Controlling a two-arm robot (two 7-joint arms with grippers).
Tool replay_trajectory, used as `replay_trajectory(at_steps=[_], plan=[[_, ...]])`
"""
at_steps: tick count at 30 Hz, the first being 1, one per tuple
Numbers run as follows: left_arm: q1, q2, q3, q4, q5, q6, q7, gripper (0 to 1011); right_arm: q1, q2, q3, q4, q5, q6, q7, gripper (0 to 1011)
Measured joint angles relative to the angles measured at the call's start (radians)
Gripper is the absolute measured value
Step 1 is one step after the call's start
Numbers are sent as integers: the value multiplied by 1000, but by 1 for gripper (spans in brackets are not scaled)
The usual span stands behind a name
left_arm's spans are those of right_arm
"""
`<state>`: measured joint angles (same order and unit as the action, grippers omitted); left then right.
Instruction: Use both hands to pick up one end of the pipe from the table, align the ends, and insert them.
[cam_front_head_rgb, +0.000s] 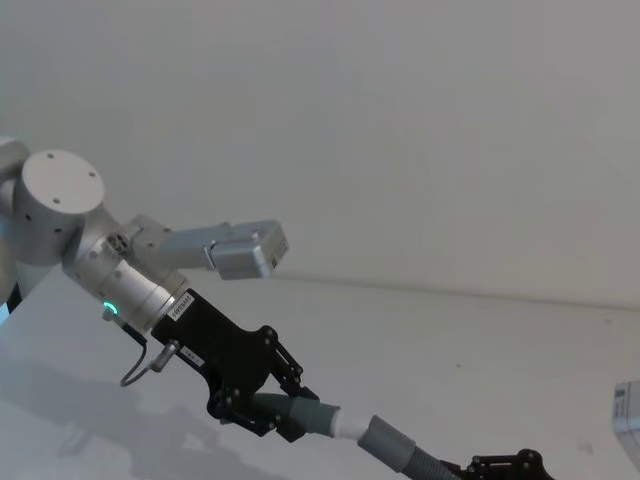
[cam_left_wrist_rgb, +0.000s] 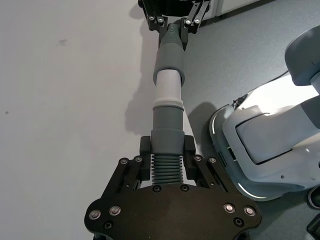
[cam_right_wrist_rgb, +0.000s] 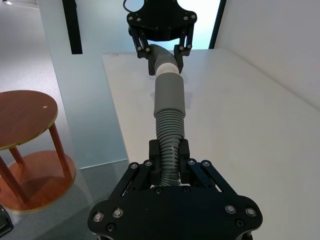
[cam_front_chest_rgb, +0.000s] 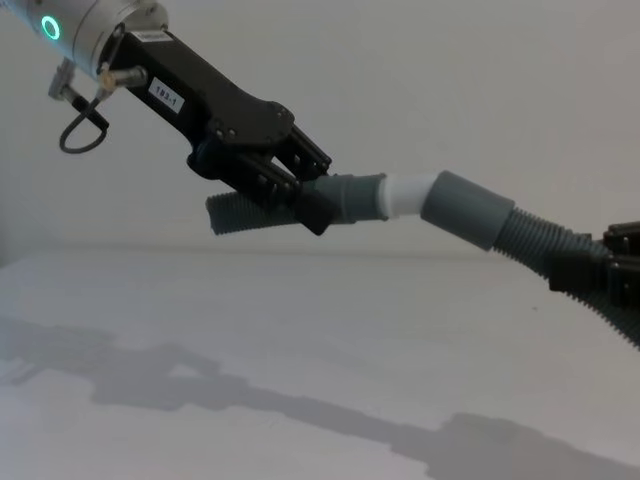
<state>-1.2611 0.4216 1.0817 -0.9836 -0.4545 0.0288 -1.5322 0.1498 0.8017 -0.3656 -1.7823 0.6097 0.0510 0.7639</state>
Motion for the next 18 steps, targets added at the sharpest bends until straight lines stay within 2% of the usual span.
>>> replay_trajectory(at_steps=[18], plan=[[-40,-11,44,23,31,43,-1,339,2,9,-13,2,-10,-40,-13,185]])
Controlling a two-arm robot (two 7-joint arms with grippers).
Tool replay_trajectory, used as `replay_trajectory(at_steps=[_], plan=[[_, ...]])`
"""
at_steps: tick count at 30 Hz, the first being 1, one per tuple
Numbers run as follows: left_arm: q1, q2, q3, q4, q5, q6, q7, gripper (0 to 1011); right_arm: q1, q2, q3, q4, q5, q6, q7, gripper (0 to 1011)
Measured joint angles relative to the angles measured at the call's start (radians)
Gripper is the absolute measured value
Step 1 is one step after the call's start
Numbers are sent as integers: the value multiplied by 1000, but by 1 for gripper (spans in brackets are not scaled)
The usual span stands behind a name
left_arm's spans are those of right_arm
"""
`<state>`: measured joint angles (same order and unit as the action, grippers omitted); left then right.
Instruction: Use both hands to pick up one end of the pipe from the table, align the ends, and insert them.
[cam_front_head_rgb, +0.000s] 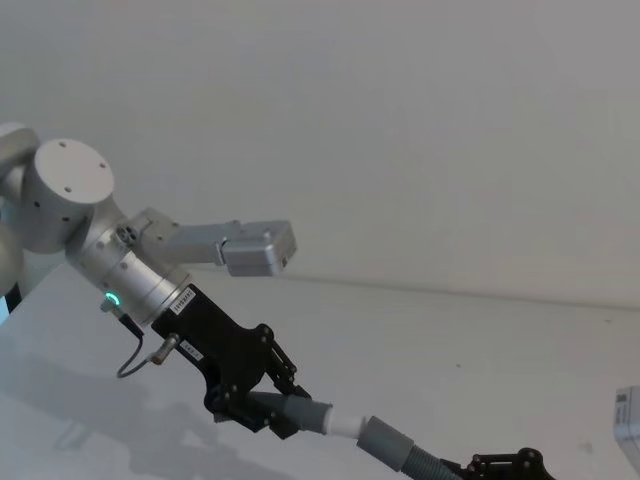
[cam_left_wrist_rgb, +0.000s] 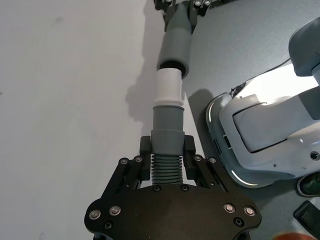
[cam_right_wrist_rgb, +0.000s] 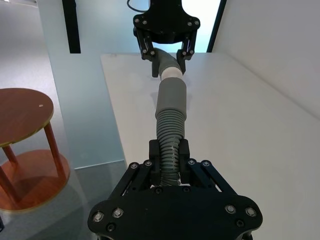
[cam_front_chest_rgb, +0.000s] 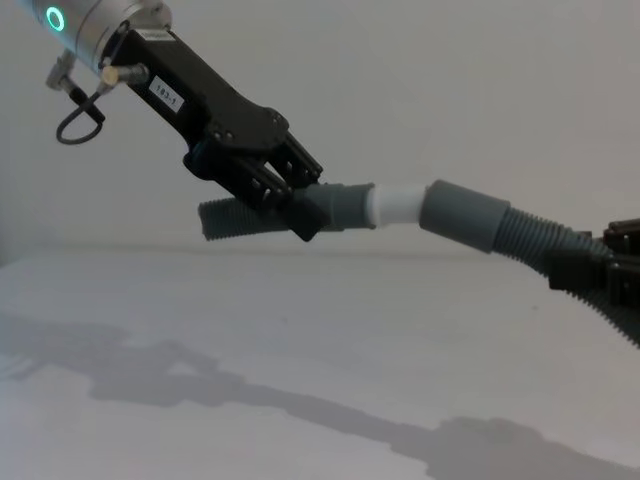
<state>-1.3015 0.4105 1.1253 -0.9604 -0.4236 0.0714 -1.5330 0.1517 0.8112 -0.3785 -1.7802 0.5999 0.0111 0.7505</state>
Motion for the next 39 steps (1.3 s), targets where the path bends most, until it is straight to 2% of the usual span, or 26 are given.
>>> replay_trajectory(at_steps=[9,20,39], plan=[[-22,-10,23,18,19,13,6,339,-1,3,-6,0,-5,-24,-6,185],[-34,-27,32,37,21,-5,3,339,2,6,-17,-1,-9,-35,-13,185],[-36,-15,41,10,15,-2,11,339,14,-2,-34,21,-35,-32,-40,185]])
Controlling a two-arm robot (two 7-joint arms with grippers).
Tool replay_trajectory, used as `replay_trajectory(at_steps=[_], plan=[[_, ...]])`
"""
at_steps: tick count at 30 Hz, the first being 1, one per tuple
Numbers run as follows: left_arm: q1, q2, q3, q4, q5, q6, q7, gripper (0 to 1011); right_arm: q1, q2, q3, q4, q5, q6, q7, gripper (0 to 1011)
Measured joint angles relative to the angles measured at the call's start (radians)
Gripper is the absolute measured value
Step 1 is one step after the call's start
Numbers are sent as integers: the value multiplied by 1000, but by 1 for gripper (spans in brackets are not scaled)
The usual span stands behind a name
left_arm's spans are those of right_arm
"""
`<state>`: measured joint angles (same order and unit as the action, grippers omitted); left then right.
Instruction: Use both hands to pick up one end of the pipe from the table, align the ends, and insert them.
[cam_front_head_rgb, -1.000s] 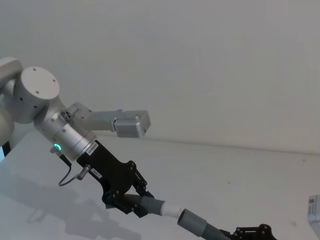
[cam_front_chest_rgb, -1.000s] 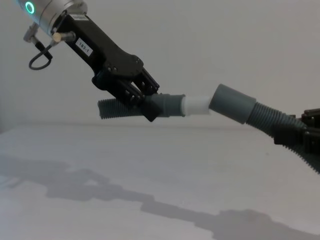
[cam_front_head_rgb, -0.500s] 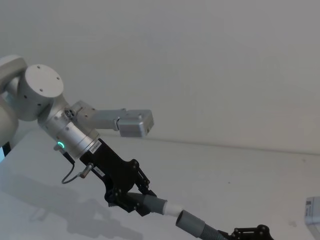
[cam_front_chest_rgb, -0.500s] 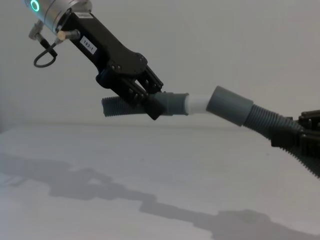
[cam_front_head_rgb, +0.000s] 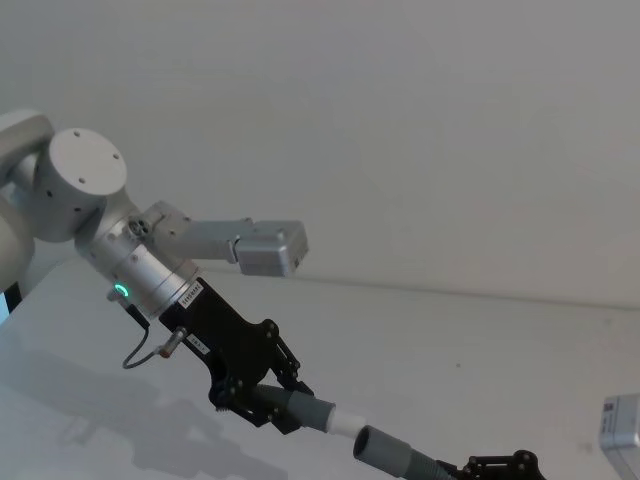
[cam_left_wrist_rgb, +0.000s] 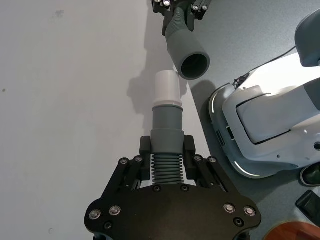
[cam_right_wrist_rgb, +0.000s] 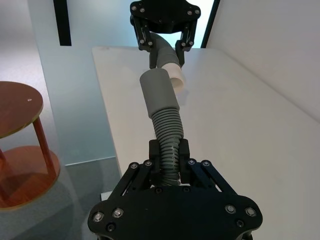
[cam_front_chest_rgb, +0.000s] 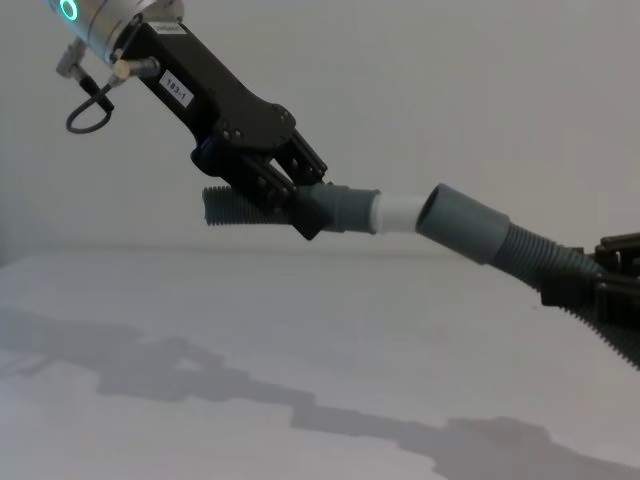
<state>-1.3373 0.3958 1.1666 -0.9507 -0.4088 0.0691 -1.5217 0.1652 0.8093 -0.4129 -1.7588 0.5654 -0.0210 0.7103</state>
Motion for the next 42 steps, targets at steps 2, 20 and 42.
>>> replay_trajectory(at_steps=[2,20,42], plan=[[0,2,1,-3,-1,3,2,339,1,-1,0,2,-2,0,-2,185],[0,19,6,-13,5,24,20,339,8,-5,1,22,-7,4,-5,185],[1,4,-1,31,17,4,7,339,28,-19,-13,38,-11,10,-6,185]])
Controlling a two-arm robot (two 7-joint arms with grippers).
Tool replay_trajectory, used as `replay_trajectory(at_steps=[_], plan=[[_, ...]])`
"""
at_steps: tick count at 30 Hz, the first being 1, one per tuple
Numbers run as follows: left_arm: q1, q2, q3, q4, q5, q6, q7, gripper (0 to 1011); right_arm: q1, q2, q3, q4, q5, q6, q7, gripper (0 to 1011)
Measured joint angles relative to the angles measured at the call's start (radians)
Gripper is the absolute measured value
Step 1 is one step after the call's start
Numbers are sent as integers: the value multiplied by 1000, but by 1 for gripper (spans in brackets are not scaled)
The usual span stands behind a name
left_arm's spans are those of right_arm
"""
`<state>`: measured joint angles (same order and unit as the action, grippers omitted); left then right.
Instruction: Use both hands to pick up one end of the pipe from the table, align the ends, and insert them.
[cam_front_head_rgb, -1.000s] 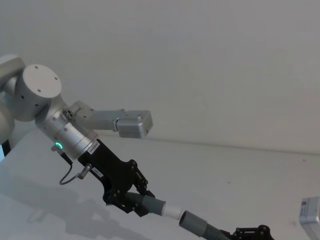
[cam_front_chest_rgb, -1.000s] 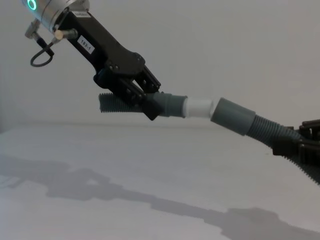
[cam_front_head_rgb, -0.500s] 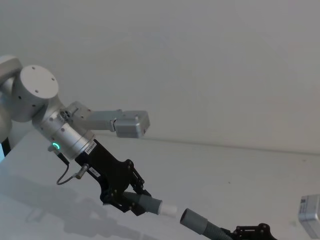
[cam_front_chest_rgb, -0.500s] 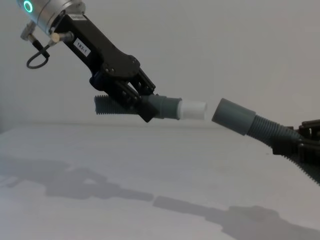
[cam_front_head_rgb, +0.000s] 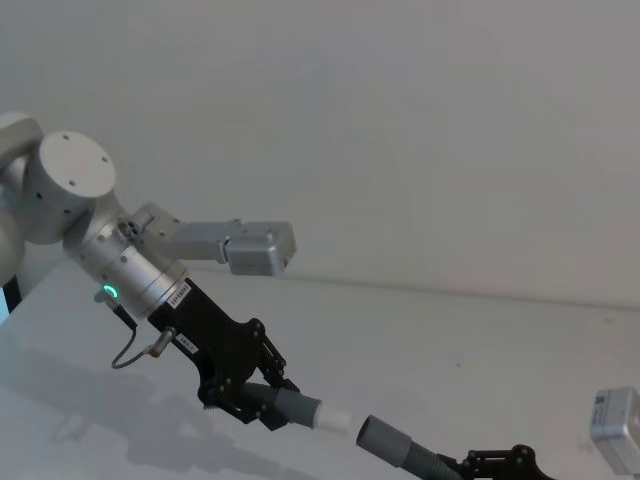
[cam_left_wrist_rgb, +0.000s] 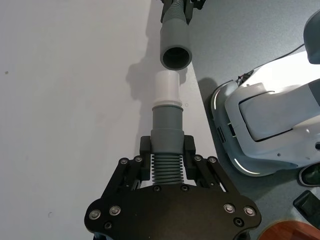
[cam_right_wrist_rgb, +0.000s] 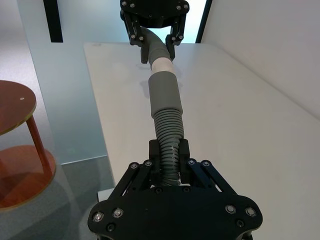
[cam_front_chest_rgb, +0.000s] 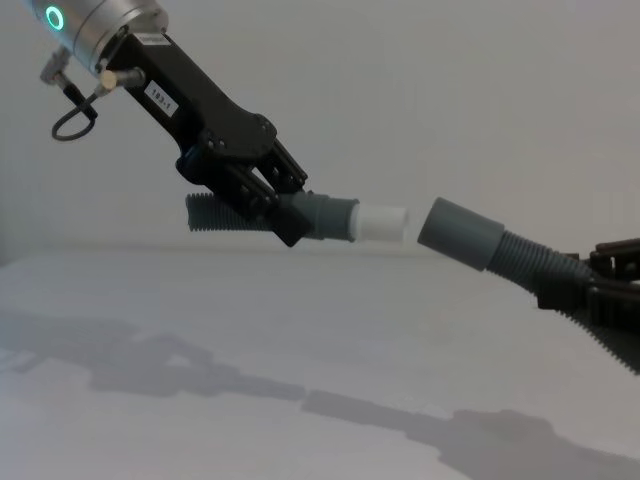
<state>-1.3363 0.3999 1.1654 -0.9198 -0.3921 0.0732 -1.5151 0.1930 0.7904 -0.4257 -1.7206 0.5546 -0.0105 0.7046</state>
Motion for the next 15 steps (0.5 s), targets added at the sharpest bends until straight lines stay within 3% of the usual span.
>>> replay_trajectory(at_steps=[15], plan=[[-1,-17,-6,29,5,-18,-14,339,8,-8,-7,7,-11,4,-6,185]])
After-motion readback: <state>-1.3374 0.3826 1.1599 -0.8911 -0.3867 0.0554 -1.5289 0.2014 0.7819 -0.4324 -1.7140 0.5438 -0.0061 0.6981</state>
